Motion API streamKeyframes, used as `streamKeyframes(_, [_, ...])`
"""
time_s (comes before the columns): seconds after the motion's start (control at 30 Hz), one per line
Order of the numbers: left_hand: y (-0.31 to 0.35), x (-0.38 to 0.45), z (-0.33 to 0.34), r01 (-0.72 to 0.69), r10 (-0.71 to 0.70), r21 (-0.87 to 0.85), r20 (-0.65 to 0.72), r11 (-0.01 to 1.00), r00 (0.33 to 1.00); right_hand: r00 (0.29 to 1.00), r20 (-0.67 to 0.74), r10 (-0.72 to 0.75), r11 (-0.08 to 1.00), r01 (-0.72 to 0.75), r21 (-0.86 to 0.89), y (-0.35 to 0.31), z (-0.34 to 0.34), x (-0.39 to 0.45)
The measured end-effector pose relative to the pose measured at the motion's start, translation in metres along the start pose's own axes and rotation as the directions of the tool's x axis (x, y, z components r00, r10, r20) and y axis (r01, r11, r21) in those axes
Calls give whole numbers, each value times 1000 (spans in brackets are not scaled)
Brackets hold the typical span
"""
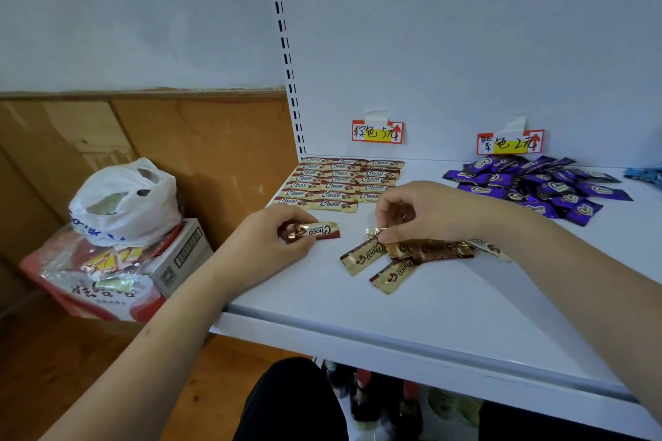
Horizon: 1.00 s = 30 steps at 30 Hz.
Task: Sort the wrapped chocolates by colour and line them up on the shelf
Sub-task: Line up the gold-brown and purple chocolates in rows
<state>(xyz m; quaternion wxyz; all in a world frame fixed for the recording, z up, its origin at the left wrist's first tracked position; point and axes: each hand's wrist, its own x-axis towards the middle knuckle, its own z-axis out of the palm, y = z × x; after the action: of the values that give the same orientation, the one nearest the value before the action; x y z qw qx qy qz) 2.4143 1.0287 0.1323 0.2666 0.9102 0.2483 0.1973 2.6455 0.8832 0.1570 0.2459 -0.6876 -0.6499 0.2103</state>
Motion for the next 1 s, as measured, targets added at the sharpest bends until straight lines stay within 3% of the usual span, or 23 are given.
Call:
streamKeyframes(0.2, [3,-1,-1,51,-53,-92,-20,994,998,999,-9,37,995,-36,97,0,-6,-4])
streamKeyframes(0.3, [5,-2,-3,95,-99,-144,-17,985,995,999,-19,38,998,-37,56,-2,-7,-4])
streamKeyframes(0.57, [9,-1,-4,222,-269,-292,-133,930,954,964,-224,142,982,-109,154,3,-11,-1])
streamKeyframes(0.67, [10,-2,-5,220,-282,-346,-138,912,950,882,-463,83,997,-73,40,4,-10,2])
streamKeyframes(0.73, [7,-3,-5,191,-252,-285,-197,939,947,830,-557,24,993,-83,-81,5,-6,4])
streamKeyframes(0.9, [2,-1,-1,213,-222,-66,-365,975,904,958,-286,-37,979,-22,-201,0,11,9])
streamKeyframes(1.0, [-1,0,0,165,-104,134,-375,977,921,946,-323,-12,978,-56,-199,6,2,6])
